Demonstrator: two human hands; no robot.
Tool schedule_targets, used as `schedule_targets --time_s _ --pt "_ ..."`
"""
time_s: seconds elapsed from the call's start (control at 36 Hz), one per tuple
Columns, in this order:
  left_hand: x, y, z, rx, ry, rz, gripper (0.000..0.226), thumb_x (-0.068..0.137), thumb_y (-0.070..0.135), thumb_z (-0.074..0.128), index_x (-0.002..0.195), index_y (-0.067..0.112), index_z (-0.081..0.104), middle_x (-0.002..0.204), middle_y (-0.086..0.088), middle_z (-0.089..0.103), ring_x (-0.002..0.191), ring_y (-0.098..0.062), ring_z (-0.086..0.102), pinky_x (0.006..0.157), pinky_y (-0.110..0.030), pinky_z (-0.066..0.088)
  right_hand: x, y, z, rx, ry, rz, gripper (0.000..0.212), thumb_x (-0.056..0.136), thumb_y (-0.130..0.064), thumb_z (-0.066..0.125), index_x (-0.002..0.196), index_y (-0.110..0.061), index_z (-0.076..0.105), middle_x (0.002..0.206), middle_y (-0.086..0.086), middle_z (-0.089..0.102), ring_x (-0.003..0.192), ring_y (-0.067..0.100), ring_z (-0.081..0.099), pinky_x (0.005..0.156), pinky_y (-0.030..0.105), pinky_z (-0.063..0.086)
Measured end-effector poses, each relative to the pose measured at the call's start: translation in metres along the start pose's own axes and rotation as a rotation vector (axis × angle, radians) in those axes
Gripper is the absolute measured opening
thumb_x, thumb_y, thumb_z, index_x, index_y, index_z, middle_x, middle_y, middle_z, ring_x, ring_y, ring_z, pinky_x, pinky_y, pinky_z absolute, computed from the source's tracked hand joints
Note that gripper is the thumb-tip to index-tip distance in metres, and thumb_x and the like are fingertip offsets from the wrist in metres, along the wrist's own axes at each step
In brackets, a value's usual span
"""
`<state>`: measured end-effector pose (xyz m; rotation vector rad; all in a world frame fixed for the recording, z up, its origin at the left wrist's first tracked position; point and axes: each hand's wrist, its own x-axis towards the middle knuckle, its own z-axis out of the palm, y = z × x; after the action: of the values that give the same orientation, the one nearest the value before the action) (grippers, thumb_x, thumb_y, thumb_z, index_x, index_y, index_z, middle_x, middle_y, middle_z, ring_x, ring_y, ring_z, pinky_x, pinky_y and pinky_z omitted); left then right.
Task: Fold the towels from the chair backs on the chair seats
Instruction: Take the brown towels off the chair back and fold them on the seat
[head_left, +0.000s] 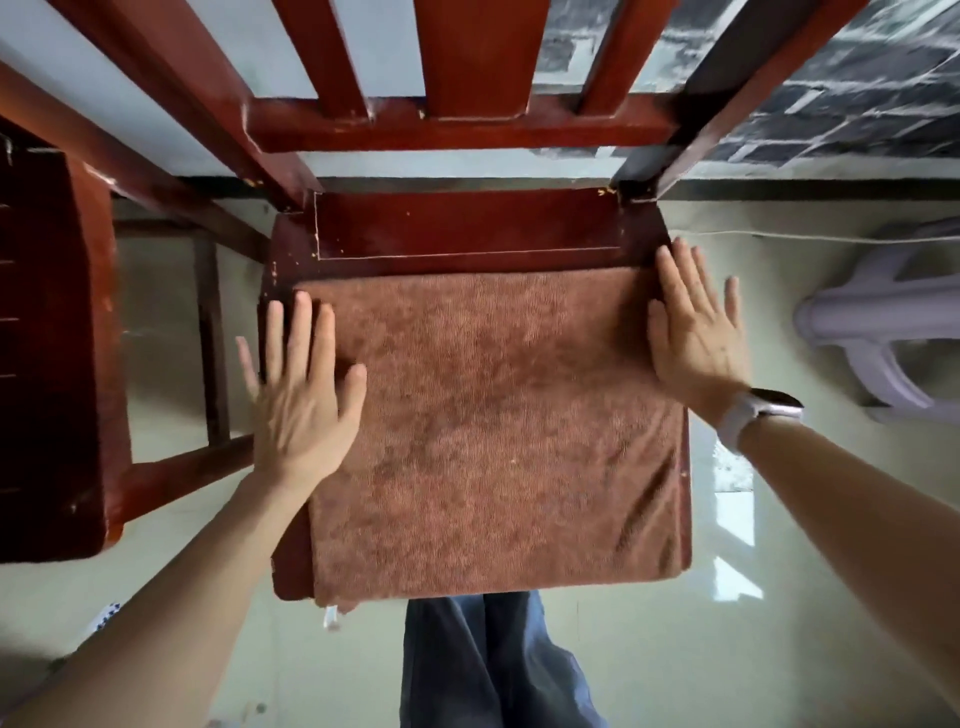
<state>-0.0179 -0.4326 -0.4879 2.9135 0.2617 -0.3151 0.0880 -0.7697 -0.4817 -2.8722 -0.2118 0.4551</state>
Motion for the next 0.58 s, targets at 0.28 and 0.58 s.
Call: schedule_targets --time_s 0.28,0.58 --pt "0.066 -0.003 -0.025 0.025 0.110 0.096 0.034 0.088 0.012 0.056 0.121 0.003 0.059 0.112 -0.020 0.056 0.111 -0.040 0.045 0.101 -0.054 0.025 0.019 -0.002 -0.025 -0.161 0.097 -0.099 0.034 0.090 -0.015 0.049 0.123 -0.010 0.056 0.118 0.020 0.053 0.108 0.038 0.046 0.090 0.047 0.033" --pt "0.087 -0.014 -0.046 -0.083 -0.112 0.034 0.017 0.081 0.013 0.067 0.097 0.006 0.066 0.102 -0.014 0.059 0.092 -0.035 0.059 0.086 -0.045 0.044 0.034 -0.005 -0.046 -0.134 -0.097 -0.070 0.027 0.088 -0.013 0.051 0.113 -0.005 0.059 0.113 0.019 0.052 0.109 0.036 0.045 0.090 0.046 0.036"
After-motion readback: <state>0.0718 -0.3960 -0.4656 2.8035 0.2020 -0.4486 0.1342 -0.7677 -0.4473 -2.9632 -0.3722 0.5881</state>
